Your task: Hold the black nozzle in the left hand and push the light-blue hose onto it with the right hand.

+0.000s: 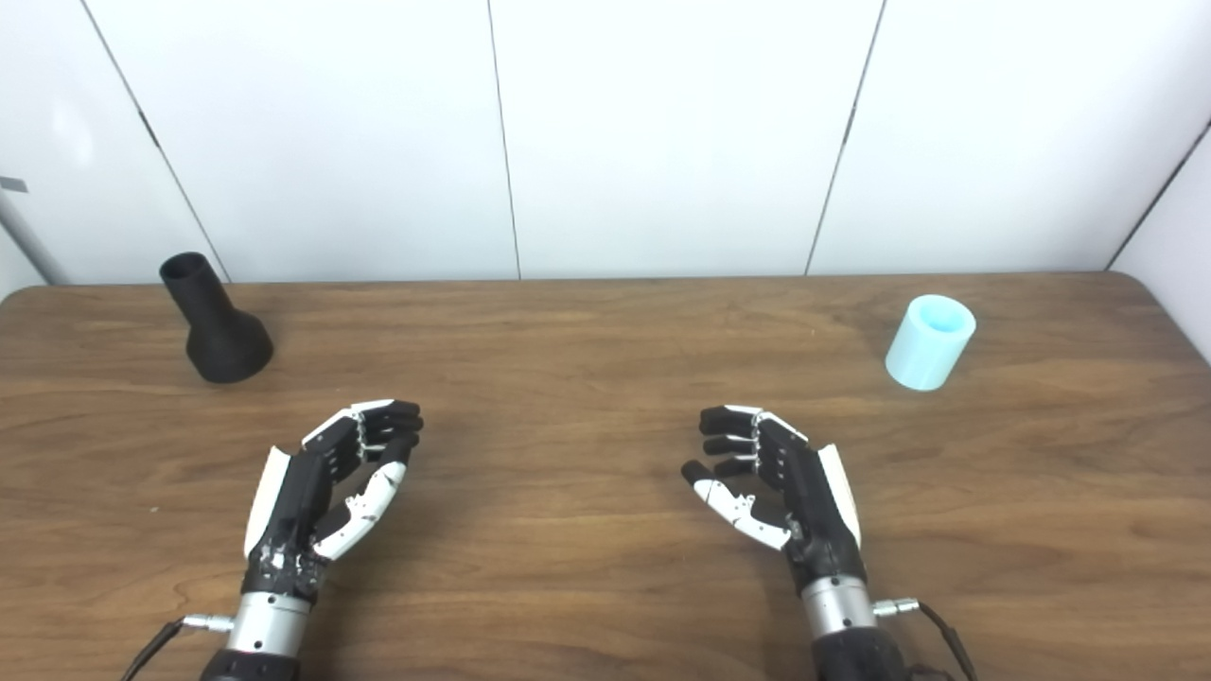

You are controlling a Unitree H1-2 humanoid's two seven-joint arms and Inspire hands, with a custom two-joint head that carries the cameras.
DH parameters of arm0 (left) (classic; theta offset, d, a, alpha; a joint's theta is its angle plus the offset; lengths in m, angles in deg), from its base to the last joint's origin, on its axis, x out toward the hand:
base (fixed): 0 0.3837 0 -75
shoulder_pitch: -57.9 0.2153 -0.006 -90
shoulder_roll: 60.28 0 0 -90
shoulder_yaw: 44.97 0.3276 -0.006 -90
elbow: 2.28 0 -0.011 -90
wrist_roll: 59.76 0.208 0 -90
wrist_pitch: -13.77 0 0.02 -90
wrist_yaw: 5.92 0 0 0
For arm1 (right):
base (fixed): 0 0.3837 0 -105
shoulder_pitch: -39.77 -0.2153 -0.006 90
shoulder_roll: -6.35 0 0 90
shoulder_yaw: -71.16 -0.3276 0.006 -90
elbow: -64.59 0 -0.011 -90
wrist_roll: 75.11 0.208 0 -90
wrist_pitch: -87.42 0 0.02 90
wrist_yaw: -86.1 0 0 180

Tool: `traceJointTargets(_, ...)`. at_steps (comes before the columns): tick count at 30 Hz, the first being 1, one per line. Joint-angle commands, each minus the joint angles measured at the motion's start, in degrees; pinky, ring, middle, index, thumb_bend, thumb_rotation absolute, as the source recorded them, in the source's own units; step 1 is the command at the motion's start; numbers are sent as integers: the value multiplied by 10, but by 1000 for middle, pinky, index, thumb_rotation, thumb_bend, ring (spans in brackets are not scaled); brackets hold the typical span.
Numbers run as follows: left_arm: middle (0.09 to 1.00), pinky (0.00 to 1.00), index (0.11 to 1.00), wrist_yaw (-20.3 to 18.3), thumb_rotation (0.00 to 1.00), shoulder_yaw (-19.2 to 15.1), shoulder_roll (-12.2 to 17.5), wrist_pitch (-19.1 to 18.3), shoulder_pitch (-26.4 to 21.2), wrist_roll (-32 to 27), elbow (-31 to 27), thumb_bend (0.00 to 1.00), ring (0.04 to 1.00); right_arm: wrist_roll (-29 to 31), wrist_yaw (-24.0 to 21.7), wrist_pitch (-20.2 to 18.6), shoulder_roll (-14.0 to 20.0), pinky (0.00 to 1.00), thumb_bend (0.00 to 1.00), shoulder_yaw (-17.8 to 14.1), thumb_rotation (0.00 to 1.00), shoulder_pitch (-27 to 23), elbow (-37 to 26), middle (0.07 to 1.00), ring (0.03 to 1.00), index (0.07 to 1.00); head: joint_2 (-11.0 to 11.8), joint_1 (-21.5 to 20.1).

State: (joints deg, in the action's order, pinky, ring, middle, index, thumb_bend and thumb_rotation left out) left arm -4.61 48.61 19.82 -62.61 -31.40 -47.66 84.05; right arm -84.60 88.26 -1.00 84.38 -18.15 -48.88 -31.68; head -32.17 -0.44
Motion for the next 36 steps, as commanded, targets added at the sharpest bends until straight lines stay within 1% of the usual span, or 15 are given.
traceJointTargets(1,675,564,673,1,360,6,-3,8,16,4,18,269,648,0,1,11,0,534,302,1,180,-10,-17,670,641,647,0,0)
traceJointTargets(4,677,565,674,1,370,6,-2,8,15,6,19,269,649,-1,2,13,0,535,297,1,159,-11,-14,668,638,646,0,0)
traceJointTargets(11,678,569,672,0,353,6,-2,8,15,2,21,272,651,0,2,16,1,530,294,1,158,-11,-12,663,634,641,-1,1)
traceJointTargets(14,678,567,672,0,344,7,-2,8,15,3,20,266,651,1,2,15,1,533,295,1,140,-11,-13,666,637,643,-1,1)
traceJointTargets(23,676,565,673,0,350,5,2,7,16,7,17,267,650,-5,3,14,-1,534,302,3,180,-10,-15,667,639,646,-2,-4)
traceJointTargets(25,679,568,679,-1,358,1,4,-5,19,5,9,272,655,-2,3,16,-2,534,301,3,181,-10,-14,669,640,647,-2,-5)
traceJointTargets(27,683,552,690,4,325,-7,4,-19,22,4,-3,287,657,1,2,18,-3,536,297,3,166,-9,-15,669,640,648,-3,-5)
traceJointTargets(29,689,566,694,15,288,-19,2,-26,24,7,-15,314,662,-2,3,17,-2,541,292,4,151,-9,-16,669,641,646,-4,-4)
traceJointTargets(32,692,562,693,26,284,-39,-4,-40,21,-2,-29,408,660,1,2,21,0,539,291,2,152,-9,-13,666,639,643,-4,0)
traceJointTargets(34,698,561,697,27,244,-51,-9,-50,18,-18,-37,450,669,4,2,21,1,539,292,1,160,-9,-13,667,640,643,-3,3)
traceJointTargets(36,707,555,700,28,199,-62,-11,-52,15,-33,-41,494,662,6,1,17,1,544,292,0,161,-9,-13,671,646,646,-3,5)
